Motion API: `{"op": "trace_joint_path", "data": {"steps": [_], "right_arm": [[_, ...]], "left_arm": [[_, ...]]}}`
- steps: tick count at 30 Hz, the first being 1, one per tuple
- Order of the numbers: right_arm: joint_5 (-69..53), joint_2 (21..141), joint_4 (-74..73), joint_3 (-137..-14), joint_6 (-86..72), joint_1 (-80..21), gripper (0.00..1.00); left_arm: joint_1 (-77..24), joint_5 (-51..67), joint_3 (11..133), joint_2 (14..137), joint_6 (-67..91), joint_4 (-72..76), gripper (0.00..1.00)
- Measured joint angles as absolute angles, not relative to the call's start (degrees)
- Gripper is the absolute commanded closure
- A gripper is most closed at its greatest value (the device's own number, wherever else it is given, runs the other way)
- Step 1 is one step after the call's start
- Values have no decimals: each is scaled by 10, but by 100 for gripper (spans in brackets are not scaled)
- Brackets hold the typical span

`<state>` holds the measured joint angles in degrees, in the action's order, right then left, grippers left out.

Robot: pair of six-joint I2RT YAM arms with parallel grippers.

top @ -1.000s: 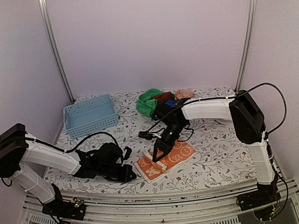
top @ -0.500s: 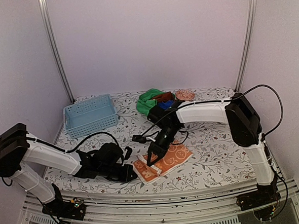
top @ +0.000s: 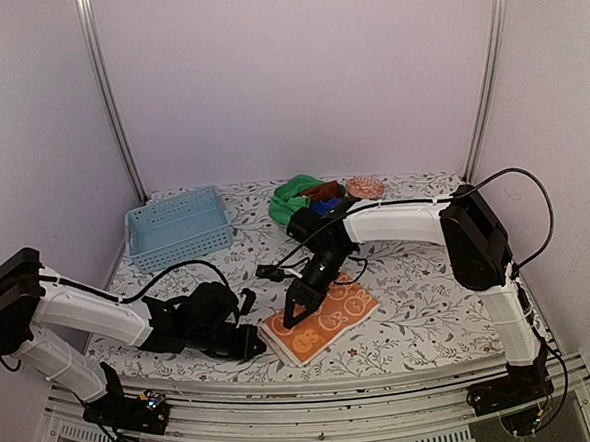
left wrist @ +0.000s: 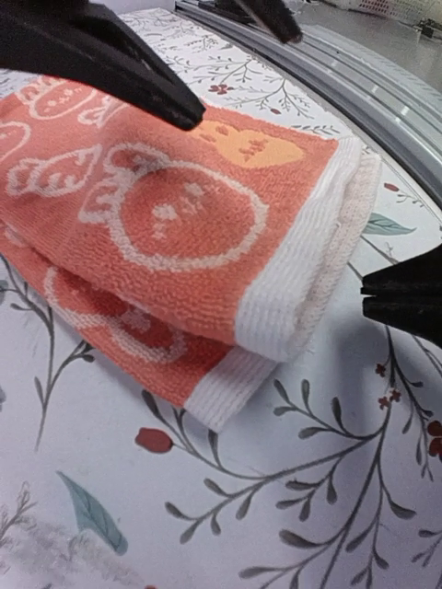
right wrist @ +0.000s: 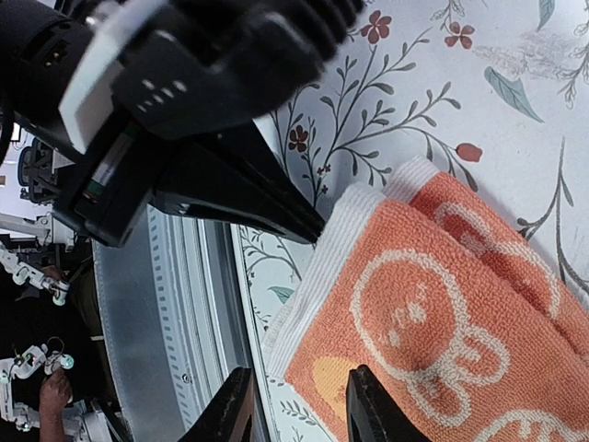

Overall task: Roll the towels
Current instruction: Fold the towel at the center of the board, then rotate the towel at the center of the board.

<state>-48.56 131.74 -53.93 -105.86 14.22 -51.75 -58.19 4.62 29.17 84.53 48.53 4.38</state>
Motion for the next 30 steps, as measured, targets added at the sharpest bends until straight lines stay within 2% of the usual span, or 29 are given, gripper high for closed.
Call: {"op": "trace_joint_path", "data": {"steps": [2,3,6,7,12,18,26,30], "right_arm": [[-483,1317,-540,-1057,147,-517,63],[-481,1315,-540,-1055,149,-515,62],[-470,1287,-537,-1021,161,-506,62],[-466,1276,-537,-1010,164,-502,62],[-425,1198,-512,-951,183,-452,62],[-364,1141,-461,-886,209,-401,62],[-306,1136,-408,-803,231,-401,62],[-298,1136,-386,-789,234,-401,62]], "left_arm": [[-583,37,291,819,486,23,100],[-583,34,291,805,487,14,94],[-583,20,292,750,487,-18,65],[-584,17,292,735,488,-26,60],[-583,7,298,702,504,-50,51],[-555,28,299,716,521,-28,49],[-515,73,324,806,519,9,50],[-504,90,349,842,510,12,55]]}}
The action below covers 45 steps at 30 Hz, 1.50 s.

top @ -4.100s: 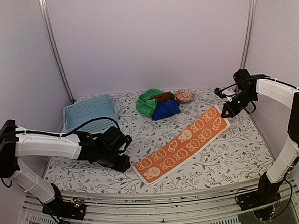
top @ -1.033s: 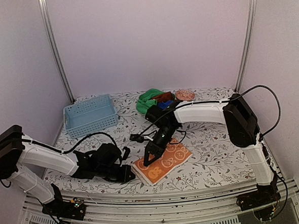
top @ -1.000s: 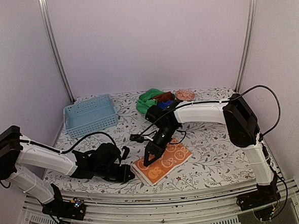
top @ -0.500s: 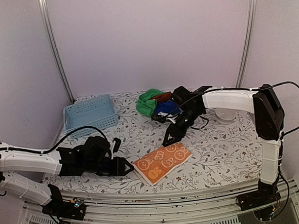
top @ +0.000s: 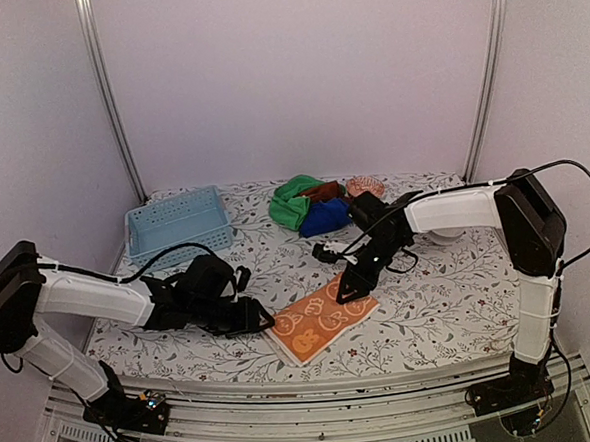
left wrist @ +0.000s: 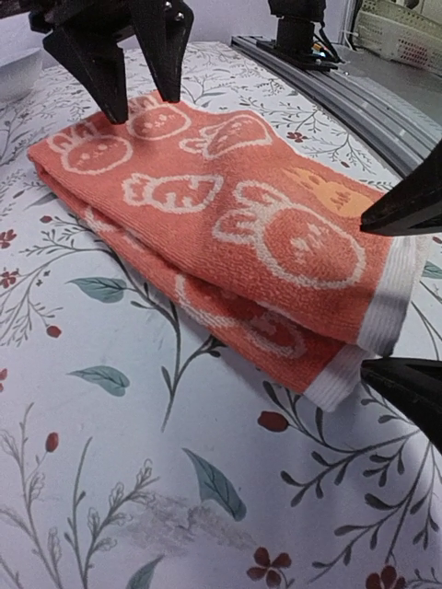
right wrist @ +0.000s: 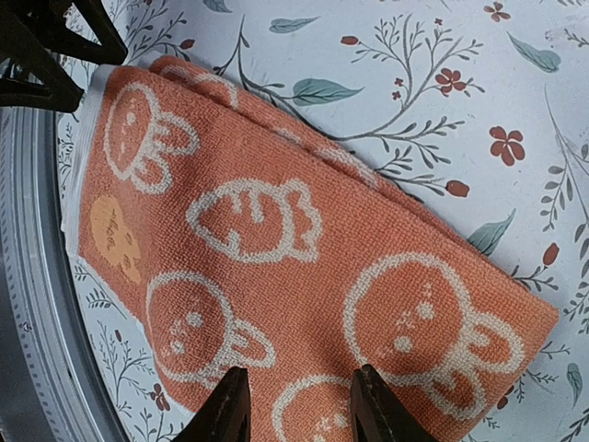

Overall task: Roll the towels
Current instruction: Rotate the towel at the center of the board.

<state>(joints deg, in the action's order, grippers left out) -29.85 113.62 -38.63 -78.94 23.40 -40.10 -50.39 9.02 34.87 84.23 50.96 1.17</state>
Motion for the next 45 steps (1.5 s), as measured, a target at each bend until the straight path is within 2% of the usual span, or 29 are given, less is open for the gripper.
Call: {"op": "trace_joint_path", "data": {"steps": [4,11,14,19,24,33,40,45], "right_arm": [[-291,1136,-365,-773,236,-401,62],[-286,1136,-350,-757,240,-401,62],[-281,1136,-342,-751,242,-401,62],[-275,1136,-338,-743,243,-401,62],[-272,1135,-334,-743,243,-401,62],[-255,1135,-330,-740,238,-401,63],[-254,1095,-322,-678,238,-401,65],[-284,1064,-362,-662,251,-418,64]], "left_arm": [[-498,107,370,870,501,20,64],[-484,122,396,900,493,3,94],[-480,125,421,900,486,-32,100],[-476,122,476,892,466,-99,100],[-450,124,478,888,454,-138,100],[-434,110,504,978,419,-177,99],[-434,56,611,1047,360,-237,70],[-432,3,662,1056,325,-287,62]]}}
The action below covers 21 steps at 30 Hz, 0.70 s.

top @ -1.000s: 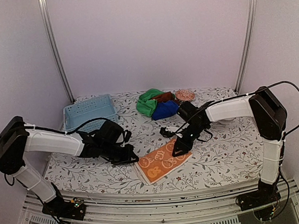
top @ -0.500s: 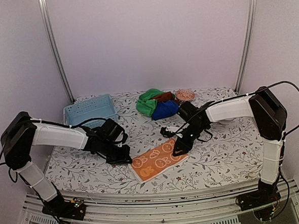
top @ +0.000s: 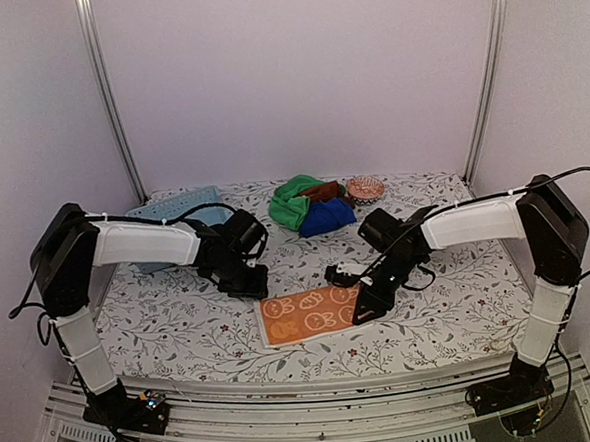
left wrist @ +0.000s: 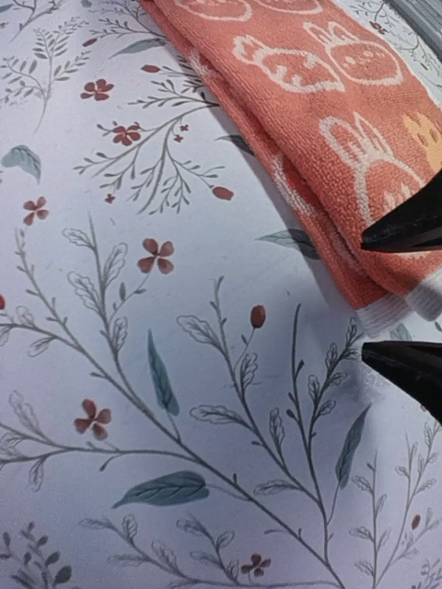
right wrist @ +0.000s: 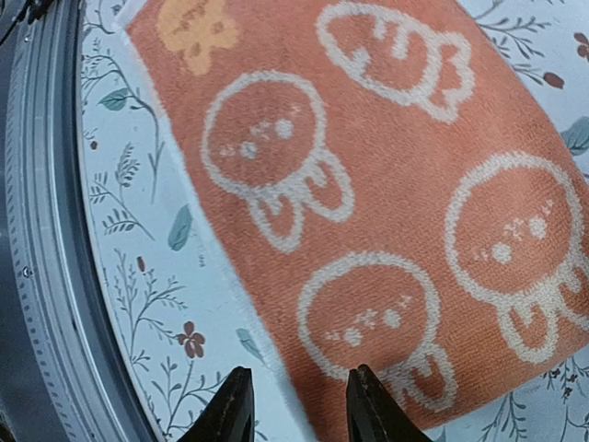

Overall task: Roll the towels
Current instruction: Rotate the towel at the center of the board.

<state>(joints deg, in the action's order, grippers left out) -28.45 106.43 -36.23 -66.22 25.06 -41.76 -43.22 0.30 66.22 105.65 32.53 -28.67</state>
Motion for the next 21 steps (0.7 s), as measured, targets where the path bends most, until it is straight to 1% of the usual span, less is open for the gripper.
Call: {"op": "trace_joint_path", "data": {"steps": [4,5,6,7,8,9,13,14,15,16,18,19,21], "right_arm": [[-297,1024,-377,-664,255,-420,61],[-298,1013,-380,-668,255,-415,59],[-298,1003,-382,-675,256,-406,52],[-297,996,-384,-684,256,-396,33],[-294,993,-383,-696,255,-386,7],[-289,992,-381,-706,252,-378,0],[-256,992,-348,-731,253,-350,1],[-253,992,-338,-732,253,-346,0],[-252,994,-333,-733,253,-343,9],[-252,1000,-334,-741,255,-341,22],[-256,1028,-340,-775,267,-341,41],[-258,1050,-343,-797,269,-341,45],[-260,1089,-343,-830,273,-341,47]], "left_arm": [[-436,-22,675,1040,316,-309,60],[-439,-25,675,1029,315,-314,60],[-441,-24,674,1018,315,-315,61],[-446,-23,672,1005,315,-312,62],[-453,-19,668,991,316,-309,64],[-460,-13,664,977,317,-305,67],[-492,27,631,948,338,-269,85],[-498,41,619,948,343,-257,88],[-502,52,606,949,350,-245,91],[-506,61,594,950,355,-236,93],[-512,80,568,952,367,-220,95],[-514,87,557,954,370,-213,96],[-514,98,541,959,376,-201,97]]}}
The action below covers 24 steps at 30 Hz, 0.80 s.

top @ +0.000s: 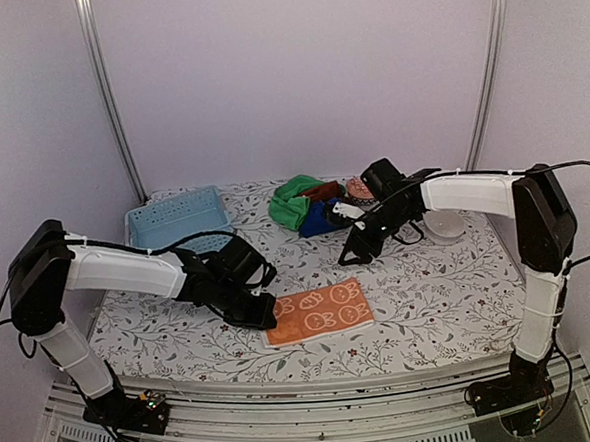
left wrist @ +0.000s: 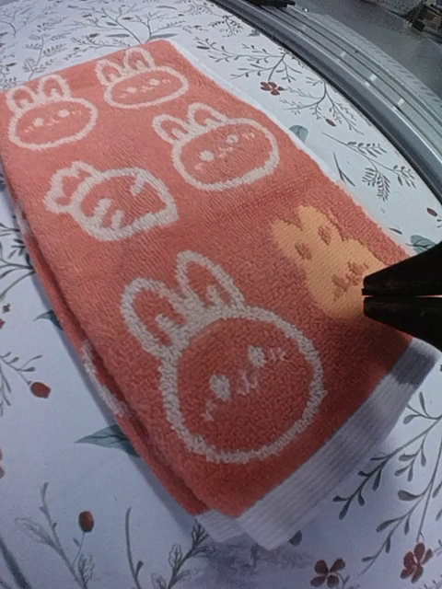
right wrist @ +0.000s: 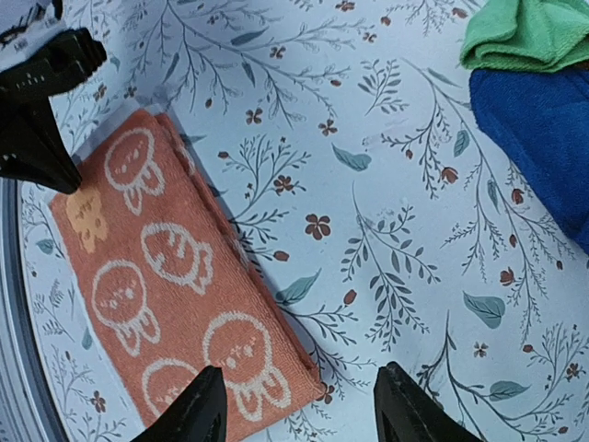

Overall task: Roll the towels
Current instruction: Rotate the towel at the center of the board.

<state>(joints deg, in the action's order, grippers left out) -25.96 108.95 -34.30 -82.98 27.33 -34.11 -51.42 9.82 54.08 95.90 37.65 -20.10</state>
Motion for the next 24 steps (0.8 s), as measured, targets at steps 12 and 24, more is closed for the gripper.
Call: {"op": "trace_joint_path", "data": {"steps": [12,24], "right_arm": [[-247,1186,-364,-823,289,-341,79],[-250,1112,-358,-686,265,-347,76]], "left_arm": [[-507,110,526,1000,369,-171,99],[-430,90,638,1081,264,-202,97]]}}
